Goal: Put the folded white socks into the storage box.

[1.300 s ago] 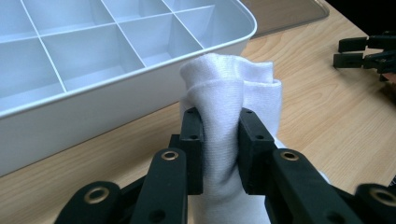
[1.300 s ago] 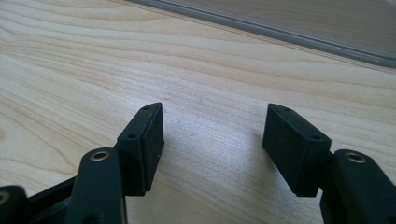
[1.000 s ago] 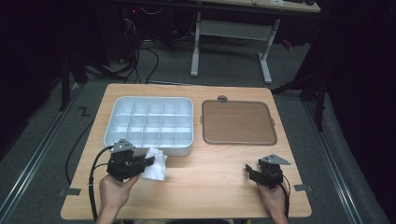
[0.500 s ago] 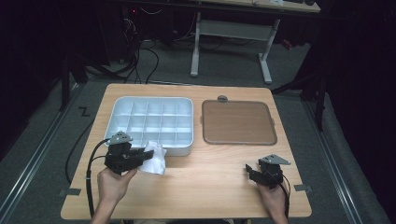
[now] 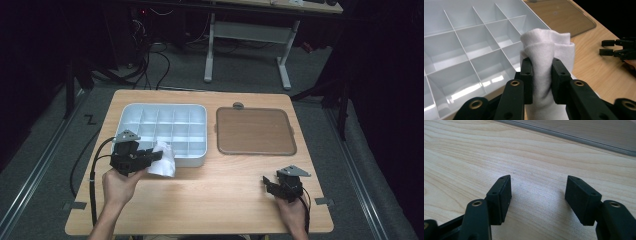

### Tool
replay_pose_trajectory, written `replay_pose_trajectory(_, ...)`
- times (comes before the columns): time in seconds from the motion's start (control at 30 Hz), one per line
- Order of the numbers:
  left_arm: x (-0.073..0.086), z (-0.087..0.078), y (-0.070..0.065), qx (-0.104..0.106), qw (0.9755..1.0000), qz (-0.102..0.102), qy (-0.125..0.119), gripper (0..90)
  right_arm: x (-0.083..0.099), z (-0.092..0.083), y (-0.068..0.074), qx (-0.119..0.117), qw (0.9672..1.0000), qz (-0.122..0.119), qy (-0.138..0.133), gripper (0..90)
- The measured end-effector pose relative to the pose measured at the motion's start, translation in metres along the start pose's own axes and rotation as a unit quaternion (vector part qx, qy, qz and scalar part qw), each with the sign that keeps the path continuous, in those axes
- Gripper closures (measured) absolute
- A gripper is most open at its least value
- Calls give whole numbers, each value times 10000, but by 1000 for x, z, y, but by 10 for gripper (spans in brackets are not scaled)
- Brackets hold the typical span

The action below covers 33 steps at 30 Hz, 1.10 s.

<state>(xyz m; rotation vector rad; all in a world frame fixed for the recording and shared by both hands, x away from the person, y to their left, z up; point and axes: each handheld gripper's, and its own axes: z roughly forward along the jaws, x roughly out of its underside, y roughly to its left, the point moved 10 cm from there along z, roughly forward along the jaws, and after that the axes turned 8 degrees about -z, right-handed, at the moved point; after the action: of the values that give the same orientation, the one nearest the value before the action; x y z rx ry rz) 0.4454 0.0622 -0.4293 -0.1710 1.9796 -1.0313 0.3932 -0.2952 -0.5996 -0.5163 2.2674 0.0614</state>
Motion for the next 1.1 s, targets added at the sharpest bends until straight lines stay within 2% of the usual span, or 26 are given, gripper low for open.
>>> replay_pose_trajectory(0.1, -4, 3, 0, -16, 10000, 24, 10, 748, 0, 0, 0, 1, 10000, 1, 0, 387)
replay_pose_trajectory(0.23, -13, 8, 2, -14, 10000, -62, -29, 748, 0, 0, 0, -5, 10000, -10, 3, 387)
replay_pose_trajectory(0.33, -19, 13, 6, -13, 9998, -199, -33, 748, 0, 0, 1, -18, 10000, -52, -10, 388)
replay_pose_trajectory(0.53, -29, 19, 9, -16, 9995, -306, -74, 748, -1, 0, 2, -36, 10000, -50, -9, 388)
replay_pose_trajectory(0.73, -34, 27, 8, -21, 9996, -247, -100, 748, -1, 0, 3, -42, 10000, -50, -10, 388)
replay_pose_trajectory(1.1, -42, 43, 20, -92, 9994, -294, -152, 747, -1, 0, 3, -52, 10000, -81, -18, 388)
